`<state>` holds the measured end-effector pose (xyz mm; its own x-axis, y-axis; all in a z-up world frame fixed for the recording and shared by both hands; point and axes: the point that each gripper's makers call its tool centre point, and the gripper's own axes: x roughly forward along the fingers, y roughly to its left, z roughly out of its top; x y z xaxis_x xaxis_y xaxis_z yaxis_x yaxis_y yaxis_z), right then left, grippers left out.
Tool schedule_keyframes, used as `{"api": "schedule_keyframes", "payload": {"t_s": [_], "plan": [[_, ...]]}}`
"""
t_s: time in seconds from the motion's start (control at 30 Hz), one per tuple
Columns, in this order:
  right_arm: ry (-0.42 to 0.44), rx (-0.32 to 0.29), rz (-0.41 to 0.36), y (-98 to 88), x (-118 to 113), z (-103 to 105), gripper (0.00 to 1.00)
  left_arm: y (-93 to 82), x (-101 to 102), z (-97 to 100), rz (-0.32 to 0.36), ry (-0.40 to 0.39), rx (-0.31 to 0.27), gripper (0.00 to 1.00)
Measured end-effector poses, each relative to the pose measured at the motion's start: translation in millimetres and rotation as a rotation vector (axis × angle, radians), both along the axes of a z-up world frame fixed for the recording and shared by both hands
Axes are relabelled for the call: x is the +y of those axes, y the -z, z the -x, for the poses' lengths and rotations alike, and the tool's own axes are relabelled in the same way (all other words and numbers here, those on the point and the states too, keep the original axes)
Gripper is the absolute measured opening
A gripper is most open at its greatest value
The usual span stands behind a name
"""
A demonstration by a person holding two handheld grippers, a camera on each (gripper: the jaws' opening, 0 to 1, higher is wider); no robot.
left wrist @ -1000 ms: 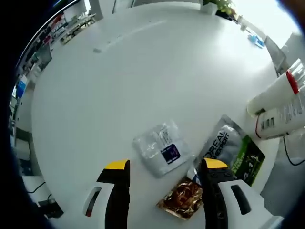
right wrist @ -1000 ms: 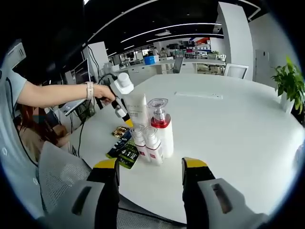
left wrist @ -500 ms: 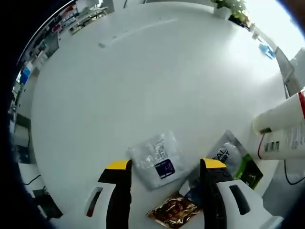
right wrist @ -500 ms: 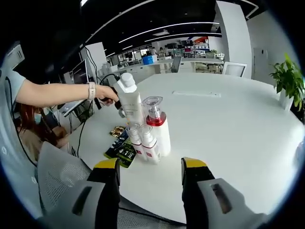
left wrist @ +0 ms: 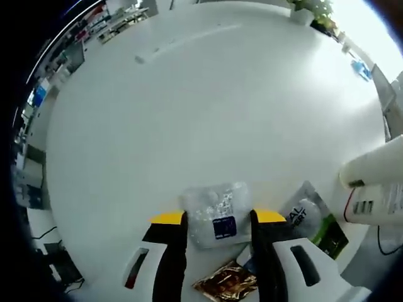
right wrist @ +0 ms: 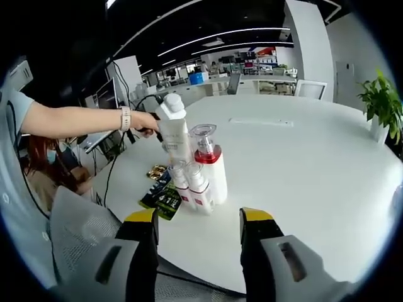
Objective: Arrange the skincare products in the storage area until every visible bottle or jar stands upright without overlapping.
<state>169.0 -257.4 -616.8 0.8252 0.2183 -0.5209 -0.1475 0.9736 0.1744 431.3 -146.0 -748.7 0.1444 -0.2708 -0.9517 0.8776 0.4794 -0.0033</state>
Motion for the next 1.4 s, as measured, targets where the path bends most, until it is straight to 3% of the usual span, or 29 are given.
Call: {"api": "schedule_keyframes", "payload": {"t_s": [0.37,0.57,0.97,1.2,1.3,1.4], "plan": [[-0.004,-0.009,-0.004,-3.0,4,0,0.53,-2.7,4,4.8,0.003,0.077,0.001,0.37],[-0.017,-0.02,-0.023,-8.6,10,-2,0.56,-14.4,2,1.3,0.028,0.115,-0.03,0.37],[-0.038,-0.053,0.004,-19.9,20,-8,0.71,-38.3,16,6.4,0.022,0.208,-0.079,0.37],[-0.058,-0.044,0.048,-20.7,22,-7,0.79,-53.9,24,24.2,0.031,0.305,-0.084,0.37],[-0.065,-0.046,0.057,-21.9,23,-7,0.84,-59.4,28,35.5,0.052,0.312,-0.05,0.37],[-0.069,-0.057,0.062,-23.9,25,-8,0.89,-62.4,31,42.8,0.047,0.351,-0.054,0.37]]}}
